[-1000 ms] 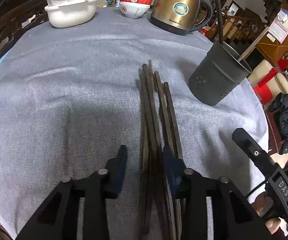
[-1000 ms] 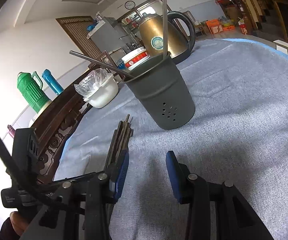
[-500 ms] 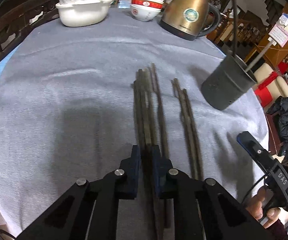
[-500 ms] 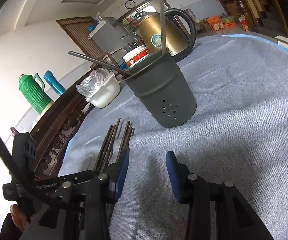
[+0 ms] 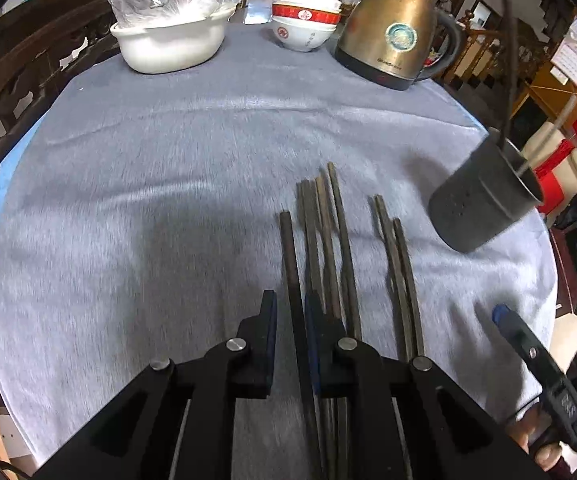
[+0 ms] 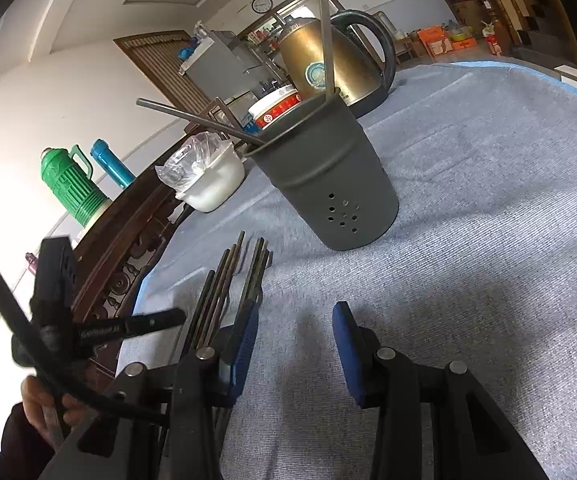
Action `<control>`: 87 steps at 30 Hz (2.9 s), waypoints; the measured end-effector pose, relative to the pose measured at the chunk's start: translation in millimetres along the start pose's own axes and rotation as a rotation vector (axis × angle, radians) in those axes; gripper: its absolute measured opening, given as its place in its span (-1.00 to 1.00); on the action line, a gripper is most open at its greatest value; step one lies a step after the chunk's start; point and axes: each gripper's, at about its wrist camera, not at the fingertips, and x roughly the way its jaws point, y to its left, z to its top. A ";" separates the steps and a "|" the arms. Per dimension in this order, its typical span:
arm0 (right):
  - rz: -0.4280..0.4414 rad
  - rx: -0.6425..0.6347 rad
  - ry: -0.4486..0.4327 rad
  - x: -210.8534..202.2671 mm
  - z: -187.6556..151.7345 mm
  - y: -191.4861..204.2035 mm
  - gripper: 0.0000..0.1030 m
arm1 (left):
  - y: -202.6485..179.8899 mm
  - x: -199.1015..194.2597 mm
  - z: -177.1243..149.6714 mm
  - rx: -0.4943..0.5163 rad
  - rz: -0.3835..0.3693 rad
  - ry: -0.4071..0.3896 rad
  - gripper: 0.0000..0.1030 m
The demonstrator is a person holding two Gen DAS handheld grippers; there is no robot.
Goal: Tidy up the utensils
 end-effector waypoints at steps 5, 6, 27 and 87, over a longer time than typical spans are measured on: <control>0.004 0.001 0.001 0.3 0.1 -0.2 -0.19 | 5.1 14.3 14.0 -0.040 -0.009 0.047 -0.74; 0.004 0.001 0.002 0.3 0.1 -0.5 -0.19 | 6.4 17.0 14.1 -0.051 -0.007 0.055 -0.74; -0.008 0.007 0.015 4.4 -0.8 -1.6 -0.19 | 25.6 20.7 6.7 -0.076 -0.051 0.091 -0.84; -0.397 -0.171 0.448 117.5 43.6 69.4 -0.82 | 61.4 -36.9 19.7 -0.215 -0.141 0.071 -0.86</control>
